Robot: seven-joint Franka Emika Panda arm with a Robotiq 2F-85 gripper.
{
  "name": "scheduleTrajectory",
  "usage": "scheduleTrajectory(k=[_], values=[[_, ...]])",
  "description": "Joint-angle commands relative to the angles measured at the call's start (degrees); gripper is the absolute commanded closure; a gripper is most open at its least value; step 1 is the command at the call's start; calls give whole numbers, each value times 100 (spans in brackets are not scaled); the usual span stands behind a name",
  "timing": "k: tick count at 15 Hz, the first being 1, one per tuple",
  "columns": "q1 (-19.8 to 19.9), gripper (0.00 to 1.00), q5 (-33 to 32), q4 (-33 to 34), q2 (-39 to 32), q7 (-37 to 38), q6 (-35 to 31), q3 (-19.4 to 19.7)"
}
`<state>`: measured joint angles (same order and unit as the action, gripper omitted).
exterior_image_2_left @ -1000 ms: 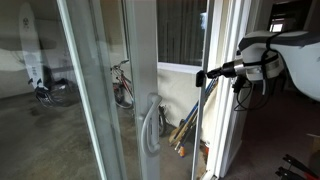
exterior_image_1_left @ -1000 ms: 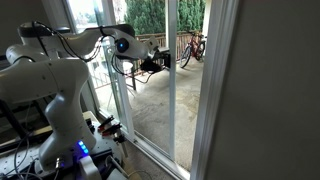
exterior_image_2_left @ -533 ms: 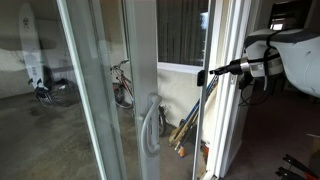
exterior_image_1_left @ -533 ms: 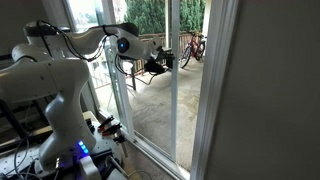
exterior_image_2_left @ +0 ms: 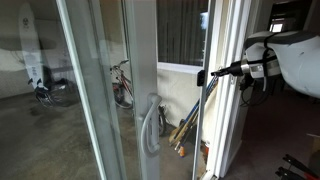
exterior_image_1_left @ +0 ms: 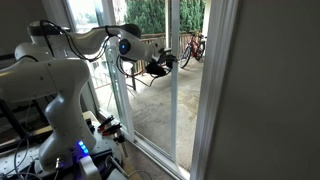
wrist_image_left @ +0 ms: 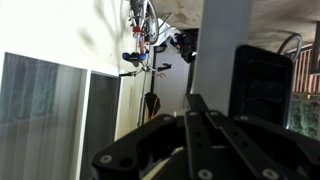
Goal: Slide the glass door to the right.
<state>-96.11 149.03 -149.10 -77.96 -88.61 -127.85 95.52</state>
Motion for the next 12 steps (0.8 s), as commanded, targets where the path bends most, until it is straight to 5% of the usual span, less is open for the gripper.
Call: scheduleTrajectory(k=[1, 12], values=[[-386, 100, 0, 66, 163, -85, -26, -82], [-678, 100, 0, 306, -148, 118, 68, -202]])
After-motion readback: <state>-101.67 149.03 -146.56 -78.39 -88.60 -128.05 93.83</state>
